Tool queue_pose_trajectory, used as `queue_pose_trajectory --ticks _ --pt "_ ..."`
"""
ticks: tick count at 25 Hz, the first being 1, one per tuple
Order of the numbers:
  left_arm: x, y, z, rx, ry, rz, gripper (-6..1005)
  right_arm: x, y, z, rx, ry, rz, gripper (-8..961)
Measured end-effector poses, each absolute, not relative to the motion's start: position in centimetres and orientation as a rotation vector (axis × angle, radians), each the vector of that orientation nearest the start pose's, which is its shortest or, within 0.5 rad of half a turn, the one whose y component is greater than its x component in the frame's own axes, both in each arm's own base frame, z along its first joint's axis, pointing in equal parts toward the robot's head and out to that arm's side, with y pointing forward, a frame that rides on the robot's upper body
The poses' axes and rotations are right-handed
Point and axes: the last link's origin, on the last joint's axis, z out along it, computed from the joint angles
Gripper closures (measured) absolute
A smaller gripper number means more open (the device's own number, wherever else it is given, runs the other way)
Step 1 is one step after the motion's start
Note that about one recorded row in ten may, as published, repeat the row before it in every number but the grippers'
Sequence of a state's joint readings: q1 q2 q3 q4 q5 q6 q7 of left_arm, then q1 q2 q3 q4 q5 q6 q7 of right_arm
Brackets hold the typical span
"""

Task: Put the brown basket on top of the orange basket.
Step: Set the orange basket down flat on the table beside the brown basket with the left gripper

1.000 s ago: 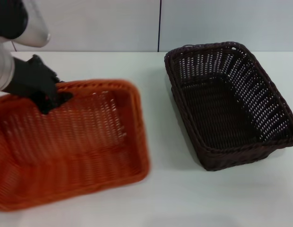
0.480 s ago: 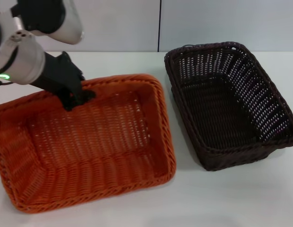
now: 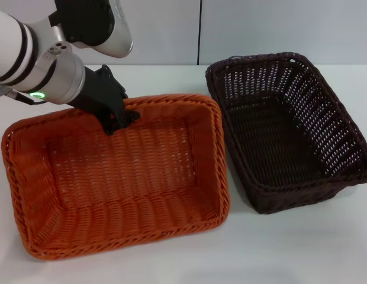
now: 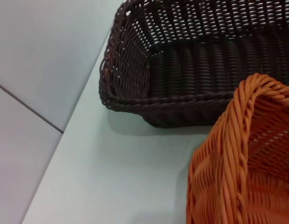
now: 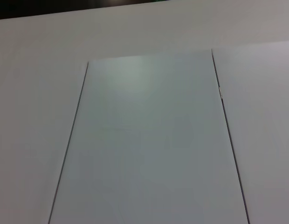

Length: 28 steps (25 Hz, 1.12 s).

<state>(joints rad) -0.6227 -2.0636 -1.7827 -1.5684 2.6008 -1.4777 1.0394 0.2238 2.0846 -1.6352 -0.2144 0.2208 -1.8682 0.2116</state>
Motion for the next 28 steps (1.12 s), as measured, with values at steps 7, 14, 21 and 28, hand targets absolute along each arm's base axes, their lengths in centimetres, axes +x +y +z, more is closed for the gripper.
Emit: queue_pose_trajectory --ticks 7,14,21,28 --pt "-12.4 38.4 2.6 -2.616 -0.02 0.427 848 30.4 24.2 6.5 -1.263 0.033 1.104 130" --pt "-11.4 38.5 2.0 -2.623 0.017 0.401 848 30.3 24.2 6.3 -1.274 0.031 1.11 130" --pt "-11.6 39.1 1.2 -2.616 0.007 0.381 847 30.4 24.2 6.3 -1.277 0.035 1.106 130" --pt "-12.1 40.2 0.1 -2.623 -0.045 0.378 847 30.2 24.4 6.3 -1.277 0.029 1.113 130"
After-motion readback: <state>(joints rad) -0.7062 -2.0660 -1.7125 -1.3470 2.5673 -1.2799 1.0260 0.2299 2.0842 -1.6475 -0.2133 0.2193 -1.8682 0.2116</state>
